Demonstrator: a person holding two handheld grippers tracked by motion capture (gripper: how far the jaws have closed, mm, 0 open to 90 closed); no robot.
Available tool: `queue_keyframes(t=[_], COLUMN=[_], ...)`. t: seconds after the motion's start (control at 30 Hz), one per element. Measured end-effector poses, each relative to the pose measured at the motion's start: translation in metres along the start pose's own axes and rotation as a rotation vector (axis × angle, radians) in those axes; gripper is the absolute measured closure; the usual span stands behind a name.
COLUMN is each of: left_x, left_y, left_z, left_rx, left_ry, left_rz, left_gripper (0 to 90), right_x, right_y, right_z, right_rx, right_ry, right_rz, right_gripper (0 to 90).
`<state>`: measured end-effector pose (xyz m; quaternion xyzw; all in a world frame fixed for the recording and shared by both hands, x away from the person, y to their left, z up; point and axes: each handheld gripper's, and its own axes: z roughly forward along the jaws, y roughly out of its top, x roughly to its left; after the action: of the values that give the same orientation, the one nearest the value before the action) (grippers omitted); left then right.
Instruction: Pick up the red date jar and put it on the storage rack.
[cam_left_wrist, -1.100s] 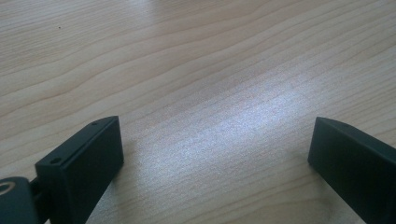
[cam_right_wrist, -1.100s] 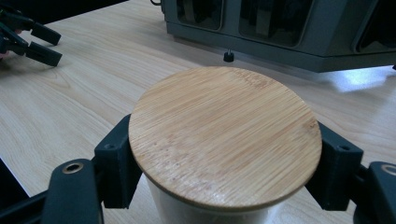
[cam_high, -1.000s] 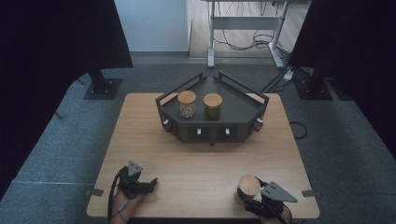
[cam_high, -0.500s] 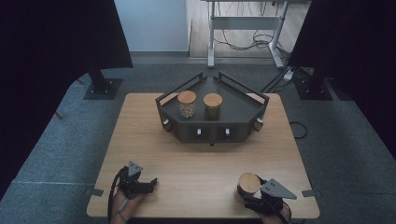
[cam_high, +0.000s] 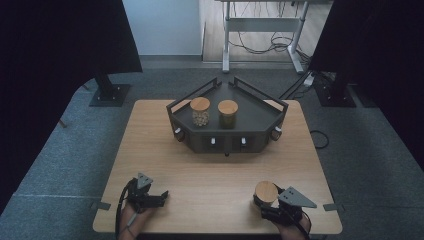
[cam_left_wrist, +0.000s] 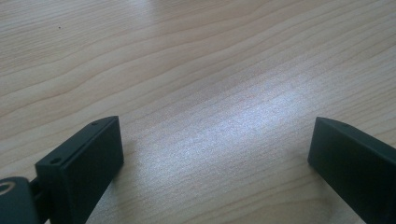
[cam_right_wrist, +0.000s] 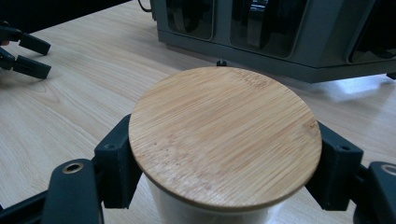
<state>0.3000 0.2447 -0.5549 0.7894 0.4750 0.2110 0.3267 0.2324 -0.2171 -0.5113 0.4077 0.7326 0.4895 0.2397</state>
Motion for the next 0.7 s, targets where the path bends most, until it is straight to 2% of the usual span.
queue_keyframes(t=[0.7], left_x=[0.0], left_y=[0.0], left_z=[0.0], left_rx=[0.0], left_ry=[0.0], left_rz=[0.0], left_gripper=[3.0], right_x=[-0.009], right_y=[0.018], right_z=[0.009], right_rx=[-0.007], right_ry=[-0.002], right_rz=[0.024], right_gripper=[24.9])
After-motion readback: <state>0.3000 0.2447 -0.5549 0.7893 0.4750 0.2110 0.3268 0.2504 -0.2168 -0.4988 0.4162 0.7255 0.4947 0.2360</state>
